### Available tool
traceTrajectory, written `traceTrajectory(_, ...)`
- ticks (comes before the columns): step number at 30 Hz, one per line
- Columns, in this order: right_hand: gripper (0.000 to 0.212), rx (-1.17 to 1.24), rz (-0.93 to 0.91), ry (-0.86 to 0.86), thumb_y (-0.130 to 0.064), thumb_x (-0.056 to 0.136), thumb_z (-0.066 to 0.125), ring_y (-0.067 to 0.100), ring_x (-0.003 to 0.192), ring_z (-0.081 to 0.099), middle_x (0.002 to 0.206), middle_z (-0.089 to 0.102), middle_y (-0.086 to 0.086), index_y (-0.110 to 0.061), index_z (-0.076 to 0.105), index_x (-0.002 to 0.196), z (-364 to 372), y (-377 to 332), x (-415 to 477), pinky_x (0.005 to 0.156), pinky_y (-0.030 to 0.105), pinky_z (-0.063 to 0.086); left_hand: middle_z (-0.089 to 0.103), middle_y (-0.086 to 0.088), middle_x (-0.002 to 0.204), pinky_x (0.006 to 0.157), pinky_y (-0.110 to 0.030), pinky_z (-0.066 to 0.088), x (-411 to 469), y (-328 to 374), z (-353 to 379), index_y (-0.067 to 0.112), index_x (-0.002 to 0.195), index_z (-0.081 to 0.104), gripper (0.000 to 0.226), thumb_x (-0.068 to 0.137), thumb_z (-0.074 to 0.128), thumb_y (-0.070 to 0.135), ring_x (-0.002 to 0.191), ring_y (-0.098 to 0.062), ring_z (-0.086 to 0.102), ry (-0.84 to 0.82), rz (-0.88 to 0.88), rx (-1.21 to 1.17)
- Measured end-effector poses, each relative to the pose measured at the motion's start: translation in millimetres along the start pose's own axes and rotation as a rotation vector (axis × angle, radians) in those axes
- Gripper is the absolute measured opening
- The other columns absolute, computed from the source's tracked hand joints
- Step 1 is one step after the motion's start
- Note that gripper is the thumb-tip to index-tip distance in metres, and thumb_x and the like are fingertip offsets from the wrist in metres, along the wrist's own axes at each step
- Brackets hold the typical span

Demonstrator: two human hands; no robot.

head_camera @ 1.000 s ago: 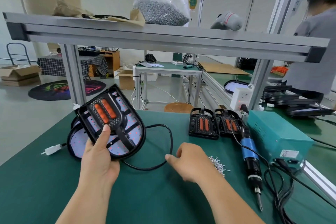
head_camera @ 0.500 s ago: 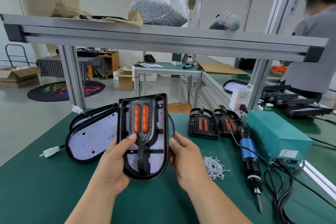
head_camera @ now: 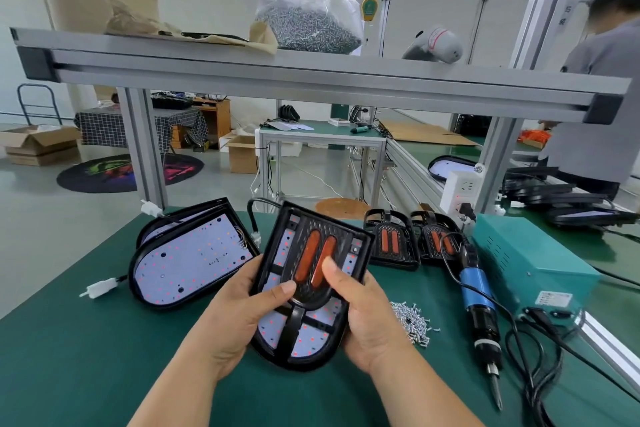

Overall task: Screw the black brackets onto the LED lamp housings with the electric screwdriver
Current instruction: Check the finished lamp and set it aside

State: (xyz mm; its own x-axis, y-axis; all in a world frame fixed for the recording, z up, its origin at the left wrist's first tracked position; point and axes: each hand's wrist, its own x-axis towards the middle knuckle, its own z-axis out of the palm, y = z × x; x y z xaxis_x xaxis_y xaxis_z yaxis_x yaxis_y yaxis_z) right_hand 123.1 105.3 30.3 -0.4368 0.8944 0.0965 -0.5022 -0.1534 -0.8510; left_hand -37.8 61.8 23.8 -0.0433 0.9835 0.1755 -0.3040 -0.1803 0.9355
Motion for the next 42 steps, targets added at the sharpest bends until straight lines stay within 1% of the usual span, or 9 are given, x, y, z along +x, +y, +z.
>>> traceTrajectory(4,0.047,-0.059,-0.066,0.079,-0.017,0.069,0.081,0.039,0.1,0.07,0.109,0.072,0.025,0.001,0.071,0.111,-4,-3,2,0.086,0.046,0.059,0.074,0.005,0.105,0.083,-0.023,0.053,0,3,1,0.03,0.102,0.076,0.031,0.073,0.078,0.041,0.095,-0.012,0.07,0.043,0.106,0.343)
traceTrajectory(6,0.044,-0.117,-0.08,0.063,-0.015,0.063,0.087,0.035,0.096,0.071,0.107,0.073,0.023,-0.002,0.075,0.104,-5,-10,2,0.089,0.047,0.058,0.067,0.011,0.102,0.092,-0.03,0.049,3,8,-6,0.038,0.092,0.075,0.009,0.083,0.076,0.037,0.091,-0.004,0.063,0.349,0.242,0.492)
traceTrajectory(8,0.032,-0.184,-0.055,0.014,-0.014,0.066,0.081,0.031,0.092,0.072,0.104,0.074,0.02,-0.007,0.078,0.097,-8,-17,1,0.086,0.042,0.059,0.054,0.013,0.116,0.106,-0.034,0.039,4,15,-17,0.038,0.112,0.063,0.037,0.088,0.072,0.012,0.109,-0.007,0.055,0.623,0.416,0.719)
traceTrajectory(13,0.027,-0.295,-0.003,-0.14,-0.008,0.067,0.074,0.034,0.091,0.069,0.102,0.072,0.022,-0.007,0.078,0.094,-15,-32,-4,0.088,0.047,0.057,0.025,0.017,0.151,0.122,-0.044,0.001,6,18,-28,0.032,0.142,0.045,0.071,0.083,0.07,0.001,0.147,-0.005,0.002,0.375,0.439,1.2)
traceTrajectory(20,0.052,-0.17,-0.045,-0.207,-0.022,0.051,0.093,0.034,0.084,0.072,0.098,0.073,0.021,-0.006,0.077,0.099,-21,-50,-7,0.074,0.042,0.06,0.062,0.023,0.112,0.118,-0.039,0.013,8,14,-24,0.034,0.086,0.049,0.016,0.095,0.061,0.028,0.124,0.014,0.038,0.267,0.223,1.01)
traceTrajectory(23,0.047,-0.057,-0.06,-0.179,-0.021,0.062,0.085,0.033,0.089,0.073,0.103,0.073,0.021,-0.006,0.076,0.105,-14,-43,-5,0.075,0.041,0.06,0.062,0.017,0.065,0.066,-0.02,0.041,9,9,-4,0.018,0.085,0.046,0.017,0.1,0.055,0.022,0.055,0.001,0.044,0.325,0.205,0.771)
traceTrajectory(31,0.033,0.095,0.019,0.067,-0.014,0.075,0.069,0.032,0.088,0.073,0.107,0.072,0.024,-0.001,0.073,0.105,4,-6,4,0.079,0.044,0.061,0.069,-0.018,0.114,0.091,-0.043,0.052,10,0,14,0.004,0.108,0.071,0.046,0.104,0.041,0.038,0.101,-0.035,0.068,0.309,-0.216,-0.332)
traceTrajectory(38,0.041,-0.148,0.012,0.164,-0.026,0.075,0.074,0.032,0.094,0.073,0.104,0.075,0.019,-0.001,0.071,0.108,5,3,7,0.081,0.039,0.06,0.07,-0.022,0.116,0.073,-0.044,0.062,7,-6,-1,0.015,0.135,0.048,0.078,0.065,0.074,-0.008,0.089,-0.034,0.072,0.154,-0.144,-0.284)
traceTrajectory(42,0.042,-0.814,-0.107,0.3,-0.053,0.084,0.068,0.015,0.084,0.067,0.089,0.07,-0.01,-0.012,0.073,0.093,-2,-9,9,0.079,0.028,0.051,0.071,-0.021,0.115,0.069,-0.043,0.062,8,-3,-6,0.012,0.132,0.053,0.061,0.073,0.064,0.001,0.084,-0.031,0.073,0.294,-0.063,-0.343)
